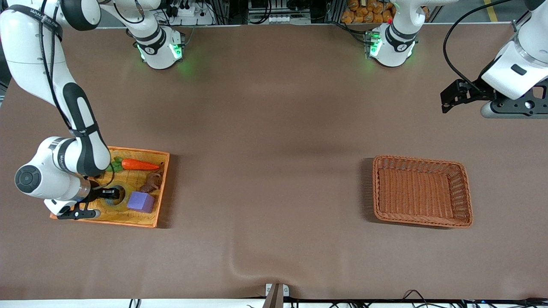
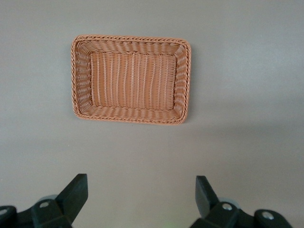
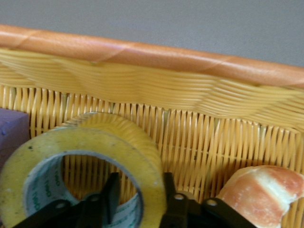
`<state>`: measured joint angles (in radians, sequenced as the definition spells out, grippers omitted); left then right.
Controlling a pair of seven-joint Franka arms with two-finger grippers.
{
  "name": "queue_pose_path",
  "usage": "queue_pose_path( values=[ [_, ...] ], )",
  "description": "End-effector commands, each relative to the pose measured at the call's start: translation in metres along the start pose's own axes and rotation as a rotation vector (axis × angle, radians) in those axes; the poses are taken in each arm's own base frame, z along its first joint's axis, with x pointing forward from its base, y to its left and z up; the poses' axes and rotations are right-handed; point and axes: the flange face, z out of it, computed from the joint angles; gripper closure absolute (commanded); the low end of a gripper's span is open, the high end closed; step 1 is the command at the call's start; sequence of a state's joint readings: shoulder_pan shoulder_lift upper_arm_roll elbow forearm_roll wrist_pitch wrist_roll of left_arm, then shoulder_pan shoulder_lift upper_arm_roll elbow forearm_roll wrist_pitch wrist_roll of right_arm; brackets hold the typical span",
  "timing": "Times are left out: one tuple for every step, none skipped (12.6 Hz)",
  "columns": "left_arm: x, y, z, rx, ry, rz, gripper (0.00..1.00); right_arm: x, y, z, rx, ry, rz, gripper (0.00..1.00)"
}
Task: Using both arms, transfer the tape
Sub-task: 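Reach the right gripper down to the tape roll in the tray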
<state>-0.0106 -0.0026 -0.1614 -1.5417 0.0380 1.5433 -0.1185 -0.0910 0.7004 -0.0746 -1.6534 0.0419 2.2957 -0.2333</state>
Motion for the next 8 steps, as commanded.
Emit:
queue_pose_path(
  values=[
    [-0.013, 0.003, -0.020, -0.028, 0.015, 0.013, 0.00, 0.000, 0.006, -0.010, 0.018, 0.008, -0.046, 1.00],
    [-0.012, 0.001, -0.021, -0.034, 0.019, 0.005, 0.00, -0.001, 0.013, -0.014, 0.020, 0.009, -0.062, 1.00],
    [-0.009, -0.003, -0.016, -0.034, 0.010, 0.002, 0.00, -0.001, 0.017, -0.024, 0.020, 0.015, -0.088, 1.00],
    [-0.004, -0.005, -0.010, -0.034, 0.001, -0.002, 0.00, -0.003, 0.024, -0.038, 0.022, 0.013, -0.104, 1.00],
    [-0.003, -0.006, -0.009, -0.034, -0.001, -0.016, 0.00, -0.007, 0.033, -0.061, 0.027, 0.012, -0.121, 1.00],
    [-0.002, -0.007, -0.009, -0.028, -0.002, -0.019, 0.00, -0.009, 0.037, -0.087, 0.032, 0.008, -0.142, 1.00],
    [0.001, -0.009, -0.003, -0.027, -0.011, -0.025, 0.00, -0.010, 0.036, -0.115, 0.037, 0.001, -0.152, 1.00],
    [0.002, -0.011, -0.003, -0.029, -0.010, -0.028, 0.00, -0.010, 0.031, -0.138, 0.042, -0.005, -0.158, 1.00]
  ],
)
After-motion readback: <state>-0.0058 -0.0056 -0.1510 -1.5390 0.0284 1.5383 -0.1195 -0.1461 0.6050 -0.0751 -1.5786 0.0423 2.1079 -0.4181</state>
